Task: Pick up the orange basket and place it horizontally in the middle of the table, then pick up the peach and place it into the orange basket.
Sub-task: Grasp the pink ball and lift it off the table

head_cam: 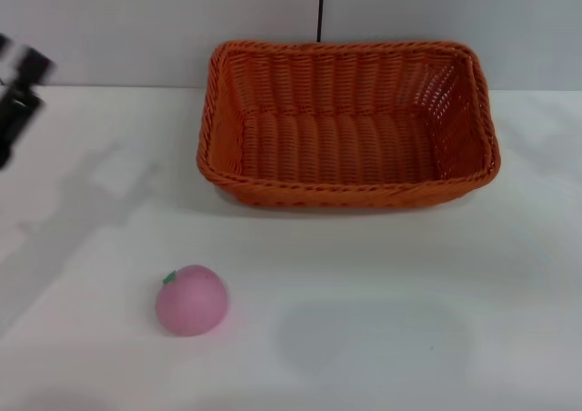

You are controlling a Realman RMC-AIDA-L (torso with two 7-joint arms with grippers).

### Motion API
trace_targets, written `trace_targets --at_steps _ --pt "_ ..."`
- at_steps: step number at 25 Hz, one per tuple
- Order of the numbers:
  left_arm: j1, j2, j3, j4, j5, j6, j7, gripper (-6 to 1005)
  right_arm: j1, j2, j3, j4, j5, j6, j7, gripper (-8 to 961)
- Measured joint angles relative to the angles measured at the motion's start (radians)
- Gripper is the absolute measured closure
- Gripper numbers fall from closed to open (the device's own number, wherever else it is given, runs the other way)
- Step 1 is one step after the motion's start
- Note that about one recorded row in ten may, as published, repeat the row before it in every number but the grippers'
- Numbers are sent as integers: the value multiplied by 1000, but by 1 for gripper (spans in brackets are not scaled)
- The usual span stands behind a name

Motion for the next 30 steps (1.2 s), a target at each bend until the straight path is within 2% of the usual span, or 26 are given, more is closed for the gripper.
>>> trace_targets --at_steps 1,2,4,5,6,9,10,11,12,13,15,19,20,21,27,30 --pt "13 11 148 -119 47 46 -93 261 0 0 0 0 0 0 0 310" --pt "15 24 177 -154 100 57 -130 261 -5 0 32 77 34 -43 -52 310" --pt "11 43 184 -183 180 59 -191 260 -9 0 96 186 61 -108 -116 310" --pt "8 57 185 -203 235 60 -235 260 -14 -1 185 281 73 -165 -159 311" --pt "8 57 185 -203 235 60 -235 260 -14 -1 185 281 73 -165 -159 311" --pt "4 81 186 -242 340 57 -298 261 -26 -3 309 337 76 -205 -168 311" --pt "5 89 187 -266 405 52 -325 261 -37 -5 379 345 77 -220 -164 311" --pt "5 89 187 -266 405 52 -325 261 -37 -5 379 345 77 -220 -164 311" --pt "5 89 187 -266 405 52 -325 261 -44 -4 443 348 77 -229 -150 311" --pt "5 92 188 -297 498 51 -360 261 -44 -4 443 348 77 -229 -150 311" --pt "1 92 189 -310 587 53 -374 261 -49 -4 506 361 79 -233 -119 311" --pt "1 85 185 -312 649 64 -368 261 -49 -6 530 374 79 -233 -112 311" --pt "9 70 184 -313 672 78 -352 261 -46 -6 543 382 79 -232 -112 310" --pt "9 70 184 -313 672 78 -352 261 -46 -6 543 382 79 -232 -112 310" --pt "27 37 182 -311 723 160 -291 260 -39 -4 548 402 80 -234 -112 311" --pt "48 13 188 -309 728 228 -243 260 -37 -3 549 408 80 -234 -110 311"
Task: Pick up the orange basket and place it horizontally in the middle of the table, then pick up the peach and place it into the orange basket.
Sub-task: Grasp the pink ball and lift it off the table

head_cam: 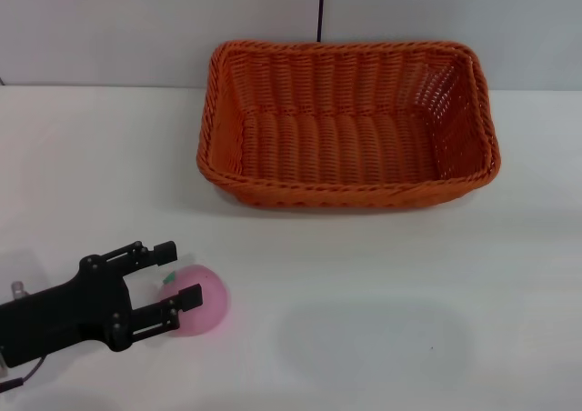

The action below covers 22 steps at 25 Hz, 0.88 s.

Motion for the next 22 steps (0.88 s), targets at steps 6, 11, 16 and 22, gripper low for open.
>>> trace_targets --at_steps 6,11,16,22 --pt "7 -11 0 6 2 65 13 260 -2 1 -3 2 -1 -1 11 312" --pt "3 -13 1 19 22 101 19 261 -3 1 -2 3 -2 -2 17 313" --pt "-4 -14 3 24 60 114 12 261 -6 1 -1 6 -1 -2 17 313" --pt "-3 -14 -7 25 63 106 -39 271 -8 0 -1 16 0 -1 18 313"
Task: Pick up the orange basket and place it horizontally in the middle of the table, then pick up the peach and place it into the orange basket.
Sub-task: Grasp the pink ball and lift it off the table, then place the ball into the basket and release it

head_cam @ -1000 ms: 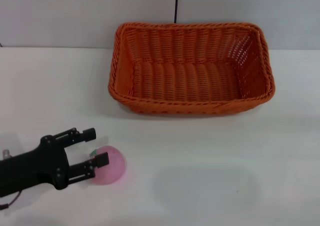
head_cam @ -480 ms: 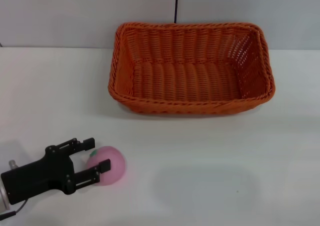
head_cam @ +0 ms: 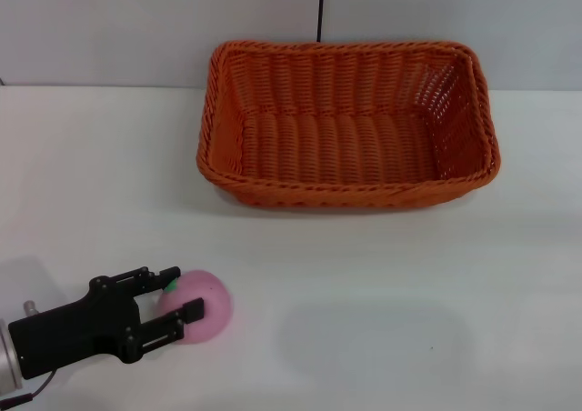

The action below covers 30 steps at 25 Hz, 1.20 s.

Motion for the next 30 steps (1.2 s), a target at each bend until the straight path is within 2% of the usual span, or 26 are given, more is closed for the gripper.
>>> trace_targets --at_steps 3,7,9,12,13,15,17,18,20,22,23,24,27,28,30 --pt "5 0 -6 0 -2 3 1 287 -3 0 1 1 0 0 0 313" --pt "12 -1 -38 0 -7 -4 15 507 -5 0 4 1 0 0 0 313" --pt "14 -1 -64 0 -8 -14 16 563 -6 0 9 6 0 0 0 313" --pt "14 -2 -132 2 -17 -57 17 646 -6 -1 14 13 0 0 0 313" --pt "5 -4 -190 14 -45 -104 18 651 -6 -1 14 13 0 0 0 313" --pt "-3 -4 -212 28 -72 -121 17 660 -6 0 14 14 -1 0 0 313" --pt "-29 -5 -245 67 -143 -144 15 669 -4 0 14 22 -3 1 -5 313" --pt "-66 -6 -258 125 -240 -152 14 674 -1 -1 13 34 -5 1 -9 313" --pt "-79 -7 -258 141 -260 -152 16 683 1 -1 10 37 -6 2 -10 313" --pt "-140 -12 -252 198 -306 -148 30 692 3 -1 6 37 -10 4 -11 313" --pt "-198 -14 -245 242 -309 -140 48 697 6 -1 3 38 -13 5 -12 313" --pt "-198 -14 -245 242 -309 -140 48 706 6 -1 3 38 -13 5 -12 313" --pt "-280 -15 -216 298 -306 -94 66 735 10 0 2 40 -14 5 -12 313" --pt "-318 -15 -180 310 -307 -50 64 744 12 0 1 45 -15 5 -12 313" --pt "-329 -15 -168 314 -308 -35 63 760 12 0 1 48 -16 4 -12 313"
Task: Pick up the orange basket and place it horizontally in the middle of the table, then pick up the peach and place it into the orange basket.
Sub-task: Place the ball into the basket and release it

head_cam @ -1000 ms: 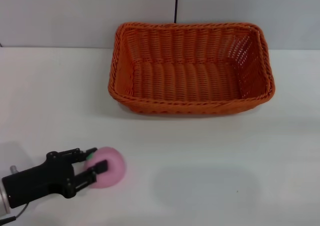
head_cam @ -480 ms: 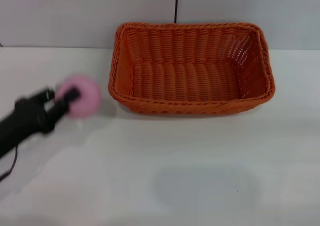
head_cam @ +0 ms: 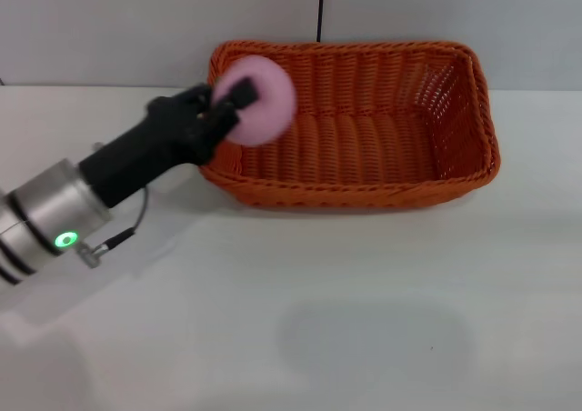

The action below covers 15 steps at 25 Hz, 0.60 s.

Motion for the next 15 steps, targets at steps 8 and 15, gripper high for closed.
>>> trace_targets --at_steps 8,15 --pt "-4 0 18 18 -7 30 -3 568 1 -1 -1 5 -12 3 0 313" --pt "27 4 4 10 -31 -4 -1 366 8 0 -1 5 -24 4 4 312"
